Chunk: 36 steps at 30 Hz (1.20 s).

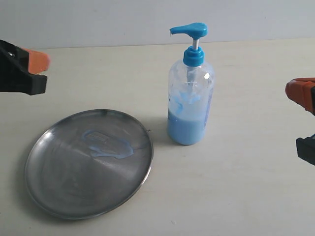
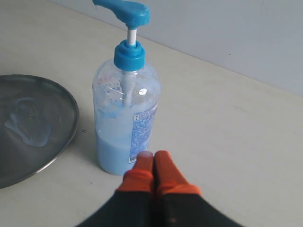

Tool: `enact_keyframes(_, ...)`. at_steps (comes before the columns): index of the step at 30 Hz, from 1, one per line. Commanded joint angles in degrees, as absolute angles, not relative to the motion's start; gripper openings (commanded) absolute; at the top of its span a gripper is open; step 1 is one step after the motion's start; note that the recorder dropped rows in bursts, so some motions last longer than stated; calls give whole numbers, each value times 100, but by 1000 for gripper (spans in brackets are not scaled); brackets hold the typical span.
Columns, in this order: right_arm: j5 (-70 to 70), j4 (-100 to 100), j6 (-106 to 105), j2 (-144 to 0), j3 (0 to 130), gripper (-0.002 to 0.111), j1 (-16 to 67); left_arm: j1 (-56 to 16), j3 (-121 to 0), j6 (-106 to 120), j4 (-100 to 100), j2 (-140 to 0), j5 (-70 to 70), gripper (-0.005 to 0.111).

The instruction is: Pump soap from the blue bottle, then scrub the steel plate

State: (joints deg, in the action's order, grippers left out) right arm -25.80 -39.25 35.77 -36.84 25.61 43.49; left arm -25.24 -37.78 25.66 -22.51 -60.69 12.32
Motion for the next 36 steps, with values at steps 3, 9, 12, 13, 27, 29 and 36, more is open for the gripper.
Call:
enact_keyframes(3,-2510,-3935,3610,-3669,2554,0,4325,-2536,-3523,2598,-2307,-5201,998,0)
enact_keyframes(9,-2510,-3935,3610,-3669,2554,0,4325,-2536,-3132,2598,-2307,-4133,807,0)
enact_keyframes(12,-2510,-3935,3610,-3669,2554,0,4325,-2536,-2910,2598,-2307,-3595,644,0)
enact_keyframes(13,-2510,-3935,3610,-3669,2554,0,4325,-2536,-2828,2598,-2307,-3358,631,0)
enact_keyframes(27,-2510,-3924,3610,-3669,2554,0,4325,-2536,-2384,2598,-2307,-1953,706,0)
enact_keyframes(29,-2510,-3924,3610,-3669,2554,0,4325,-2536,-2384,2579,-2307,-1903,707,0)
enact_keyframes(36,-2510,-3924,3610,-3669,2554,0,4325,-2536,-2384,2497,-2316,-1851,733,0)
